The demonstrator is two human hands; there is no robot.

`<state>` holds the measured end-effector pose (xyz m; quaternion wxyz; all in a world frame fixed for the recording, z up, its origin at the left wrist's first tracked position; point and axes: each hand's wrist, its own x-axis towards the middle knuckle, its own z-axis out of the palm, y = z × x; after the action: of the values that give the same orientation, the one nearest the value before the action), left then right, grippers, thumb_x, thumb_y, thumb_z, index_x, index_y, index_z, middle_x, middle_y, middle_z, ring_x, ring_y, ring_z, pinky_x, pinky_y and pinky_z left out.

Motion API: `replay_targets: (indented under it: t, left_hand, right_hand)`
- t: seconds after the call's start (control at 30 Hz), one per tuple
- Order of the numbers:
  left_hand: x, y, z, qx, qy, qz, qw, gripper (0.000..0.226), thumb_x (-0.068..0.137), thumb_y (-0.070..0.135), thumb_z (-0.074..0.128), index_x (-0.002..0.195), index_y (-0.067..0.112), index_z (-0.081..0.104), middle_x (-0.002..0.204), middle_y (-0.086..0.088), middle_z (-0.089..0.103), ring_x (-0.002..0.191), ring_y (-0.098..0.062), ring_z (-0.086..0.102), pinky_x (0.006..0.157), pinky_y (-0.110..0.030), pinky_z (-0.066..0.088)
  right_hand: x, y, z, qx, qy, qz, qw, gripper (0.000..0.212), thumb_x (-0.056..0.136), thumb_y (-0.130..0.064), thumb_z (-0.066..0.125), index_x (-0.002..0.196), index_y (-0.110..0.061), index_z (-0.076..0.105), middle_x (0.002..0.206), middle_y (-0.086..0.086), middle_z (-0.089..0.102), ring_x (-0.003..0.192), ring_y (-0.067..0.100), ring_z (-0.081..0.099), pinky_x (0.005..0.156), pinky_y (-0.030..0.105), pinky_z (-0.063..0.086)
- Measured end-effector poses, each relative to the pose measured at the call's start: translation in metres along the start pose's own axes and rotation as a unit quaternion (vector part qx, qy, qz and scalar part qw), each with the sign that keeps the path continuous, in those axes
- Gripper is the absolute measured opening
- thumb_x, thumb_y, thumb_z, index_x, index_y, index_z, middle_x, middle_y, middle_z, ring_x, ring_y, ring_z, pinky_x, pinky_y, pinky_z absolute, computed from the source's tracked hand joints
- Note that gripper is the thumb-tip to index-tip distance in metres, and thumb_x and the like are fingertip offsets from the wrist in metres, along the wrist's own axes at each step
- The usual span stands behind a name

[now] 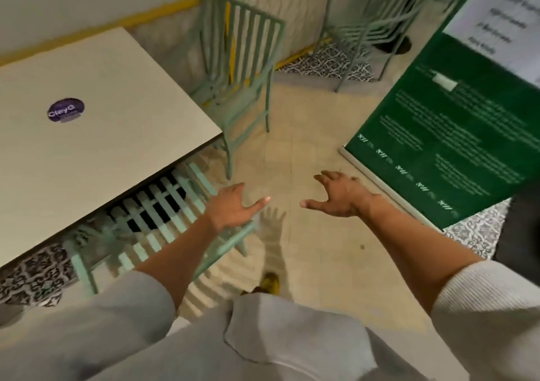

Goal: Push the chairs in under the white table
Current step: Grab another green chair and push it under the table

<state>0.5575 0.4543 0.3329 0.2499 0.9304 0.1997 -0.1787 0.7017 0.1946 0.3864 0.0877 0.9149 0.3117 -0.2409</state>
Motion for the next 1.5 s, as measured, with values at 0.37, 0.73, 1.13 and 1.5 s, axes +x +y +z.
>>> replay_targets:
  t: [0.37, 0.73, 1.13, 1.5]
  left_hand:
    - [0.196, 0.145, -0.054, 0.088, -0.082, 0.012, 0.993, 0.122, 0.079, 0.103, 0.026, 0.168, 0.020, 0.029, 0.171, -0.010, 0.037, 0.153, -0.034, 0.041, 0.124, -0.055, 0.032]
    - [0.357, 0.238, -0.033, 0.075, -0.138, -0.138, 0.978, 0.114, 0.086, 0.098, 0.023, 0.167, 0.018, 0.033, 0.171, -0.009, 0.037, 0.155, -0.032, 0.039, 0.125, -0.048, 0.031]
    - [0.501, 0.279, -0.139, -0.047, 0.031, -0.252, 0.966, 0.108, 0.086, 0.097, 0.028, 0.158, 0.019, 0.047, 0.162, -0.009, 0.050, 0.148, -0.031, 0.048, 0.121, -0.048, 0.039]
    - [0.659, 0.206, -0.246, -0.154, 0.085, -0.325, 0.929, 0.113, 0.084, 0.099, 0.028, 0.164, 0.020, 0.037, 0.168, -0.011, 0.041, 0.153, -0.036, 0.040, 0.123, -0.057, 0.030]
  right_hand:
    - [0.147, 0.168, -0.068, 0.041, -0.021, 0.033, 0.998, 0.113, 0.084, -0.097, 0.037, 0.170, -0.025, 0.022, 0.177, 0.005, 0.023, 0.162, 0.030, 0.026, 0.127, 0.058, 0.029]
    - [0.315, 0.347, -0.095, 0.088, -0.095, -0.046, 0.990, 0.110, 0.087, -0.094, 0.041, 0.170, -0.023, 0.024, 0.177, 0.006, 0.025, 0.160, 0.031, 0.029, 0.127, 0.054, 0.029]
    - [0.540, 0.352, -0.280, -0.040, -0.042, -0.273, 0.960, 0.107, 0.088, -0.093, 0.041, 0.166, -0.020, 0.034, 0.172, 0.007, 0.034, 0.157, 0.029, 0.033, 0.123, 0.055, 0.032]
    - [0.771, 0.239, -0.397, -0.148, 0.004, -0.393, 0.908, 0.088, 0.094, -0.088, 0.035, 0.154, -0.026, 0.053, 0.159, 0.000, 0.055, 0.145, 0.025, 0.053, 0.116, 0.052, 0.045]
